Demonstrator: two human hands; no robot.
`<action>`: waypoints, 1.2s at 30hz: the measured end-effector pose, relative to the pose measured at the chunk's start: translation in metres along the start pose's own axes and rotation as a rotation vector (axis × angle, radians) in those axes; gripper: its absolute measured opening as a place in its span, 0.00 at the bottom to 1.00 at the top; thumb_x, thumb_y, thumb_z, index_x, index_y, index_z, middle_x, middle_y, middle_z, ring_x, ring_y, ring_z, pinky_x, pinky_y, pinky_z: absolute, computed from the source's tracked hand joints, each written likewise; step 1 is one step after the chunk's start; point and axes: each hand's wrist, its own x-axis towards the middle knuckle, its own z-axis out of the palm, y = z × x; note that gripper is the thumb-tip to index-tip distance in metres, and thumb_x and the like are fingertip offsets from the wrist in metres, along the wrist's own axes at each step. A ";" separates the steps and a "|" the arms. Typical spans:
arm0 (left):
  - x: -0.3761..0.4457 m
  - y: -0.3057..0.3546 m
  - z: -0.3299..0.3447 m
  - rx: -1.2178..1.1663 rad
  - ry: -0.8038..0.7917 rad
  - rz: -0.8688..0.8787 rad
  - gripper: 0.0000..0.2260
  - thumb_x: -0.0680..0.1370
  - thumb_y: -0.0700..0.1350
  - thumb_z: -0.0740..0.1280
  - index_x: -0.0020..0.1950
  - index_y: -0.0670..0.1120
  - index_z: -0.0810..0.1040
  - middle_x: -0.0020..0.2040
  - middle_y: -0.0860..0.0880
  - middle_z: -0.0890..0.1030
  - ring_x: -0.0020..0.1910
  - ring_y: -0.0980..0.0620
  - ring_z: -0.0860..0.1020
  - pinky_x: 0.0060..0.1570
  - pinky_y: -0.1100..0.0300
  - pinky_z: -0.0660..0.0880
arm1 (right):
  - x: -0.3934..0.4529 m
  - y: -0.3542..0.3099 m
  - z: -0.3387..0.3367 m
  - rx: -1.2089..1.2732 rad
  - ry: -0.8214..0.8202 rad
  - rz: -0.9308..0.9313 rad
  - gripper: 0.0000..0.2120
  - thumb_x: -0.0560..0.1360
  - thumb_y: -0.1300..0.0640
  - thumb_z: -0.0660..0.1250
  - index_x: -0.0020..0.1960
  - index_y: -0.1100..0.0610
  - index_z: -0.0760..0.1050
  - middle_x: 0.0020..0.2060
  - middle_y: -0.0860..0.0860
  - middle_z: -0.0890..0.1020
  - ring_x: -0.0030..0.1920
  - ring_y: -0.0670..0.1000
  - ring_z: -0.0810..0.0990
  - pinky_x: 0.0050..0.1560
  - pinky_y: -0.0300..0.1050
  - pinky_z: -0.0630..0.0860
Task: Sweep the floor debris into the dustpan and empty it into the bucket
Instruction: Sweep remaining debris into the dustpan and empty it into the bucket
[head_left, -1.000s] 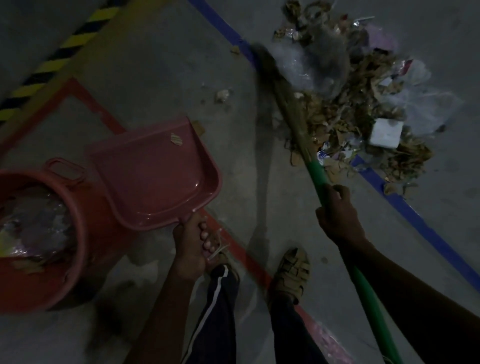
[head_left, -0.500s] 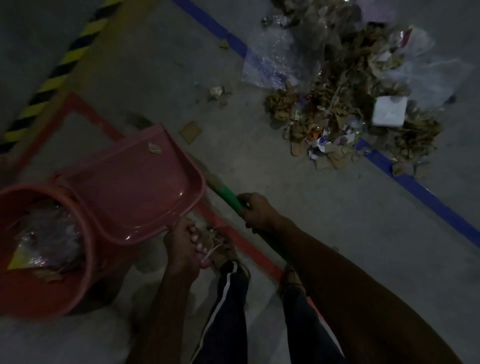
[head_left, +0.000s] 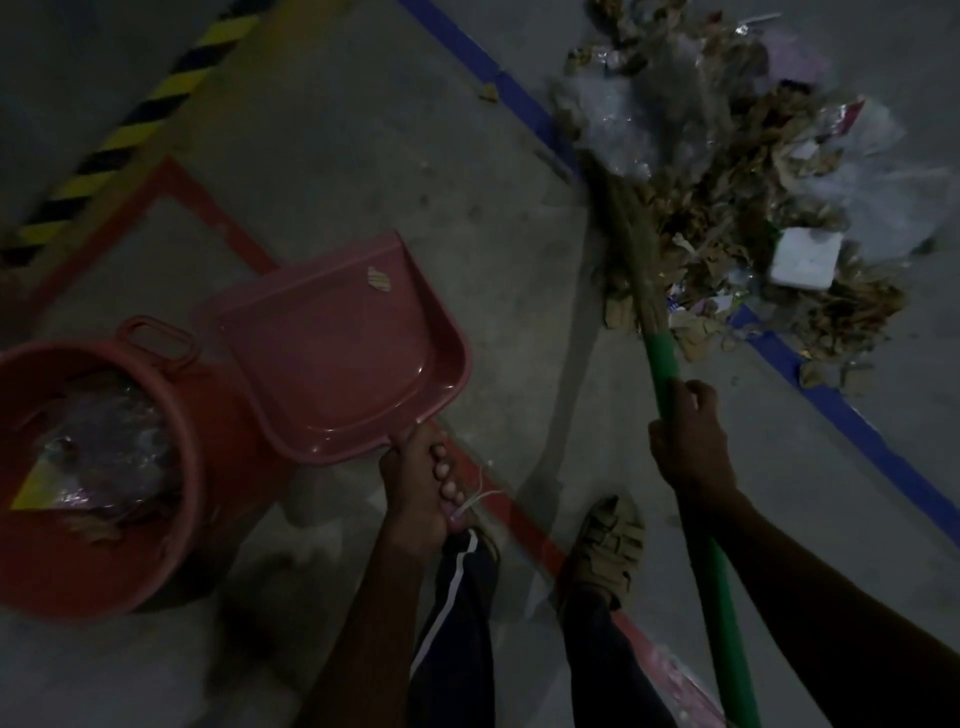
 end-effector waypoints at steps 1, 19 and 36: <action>0.001 0.000 -0.001 -0.008 -0.004 -0.001 0.11 0.66 0.43 0.67 0.27 0.48 0.67 0.24 0.49 0.63 0.21 0.51 0.59 0.30 0.59 0.58 | -0.006 0.004 -0.003 -0.008 0.006 -0.010 0.26 0.78 0.63 0.65 0.74 0.63 0.62 0.71 0.60 0.61 0.42 0.54 0.71 0.37 0.42 0.69; 0.027 0.097 -0.011 -0.026 -0.034 0.024 0.14 0.76 0.39 0.63 0.31 0.45 0.65 0.21 0.50 0.62 0.16 0.53 0.60 0.23 0.66 0.58 | 0.020 -0.160 0.013 0.591 -0.034 -0.203 0.30 0.75 0.61 0.73 0.74 0.54 0.67 0.62 0.50 0.69 0.36 0.53 0.82 0.25 0.43 0.77; 0.050 0.135 0.005 0.048 -0.091 0.009 0.14 0.77 0.37 0.62 0.32 0.43 0.65 0.21 0.49 0.62 0.15 0.53 0.59 0.21 0.69 0.59 | 0.133 -0.171 -0.012 0.296 -0.144 0.188 0.13 0.82 0.59 0.61 0.65 0.63 0.71 0.44 0.58 0.80 0.34 0.57 0.84 0.25 0.47 0.79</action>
